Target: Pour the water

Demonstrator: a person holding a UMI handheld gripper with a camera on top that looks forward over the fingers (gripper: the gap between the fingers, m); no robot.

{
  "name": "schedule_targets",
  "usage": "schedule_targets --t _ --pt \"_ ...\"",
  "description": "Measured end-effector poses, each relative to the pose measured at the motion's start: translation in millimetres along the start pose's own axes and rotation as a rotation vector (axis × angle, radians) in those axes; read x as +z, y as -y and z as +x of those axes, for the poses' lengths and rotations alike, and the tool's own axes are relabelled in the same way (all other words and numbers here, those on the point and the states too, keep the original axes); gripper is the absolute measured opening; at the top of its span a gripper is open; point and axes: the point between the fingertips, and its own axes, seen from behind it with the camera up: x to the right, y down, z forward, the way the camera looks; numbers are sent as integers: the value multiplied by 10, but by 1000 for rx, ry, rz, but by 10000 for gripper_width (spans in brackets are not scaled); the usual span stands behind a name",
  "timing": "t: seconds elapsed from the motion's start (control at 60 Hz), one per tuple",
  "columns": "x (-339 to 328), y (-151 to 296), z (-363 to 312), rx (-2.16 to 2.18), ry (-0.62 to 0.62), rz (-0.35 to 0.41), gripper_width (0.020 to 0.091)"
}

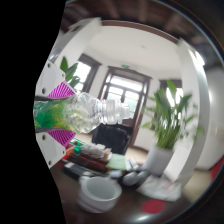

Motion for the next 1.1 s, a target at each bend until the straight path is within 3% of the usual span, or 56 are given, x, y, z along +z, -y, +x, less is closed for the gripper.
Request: schedule_targets --t 0.133,0.317,0.5,0.65,0.917,1.05,1.1 --pt "118 478 -413 -443 34 14 354" --pt "236 1401 -323 -1025 -130 42 354" --pt "272 2558 537 -1230 -375 136 354" --pt "317 3206 1414 -1213 -506 140 371" --pt "447 3465 2467 -1201 -558 114 372" --pt "744 3496 2510 -1160 -556 136 370" --pt "530 3438 2527 -1165 -557 125 384"
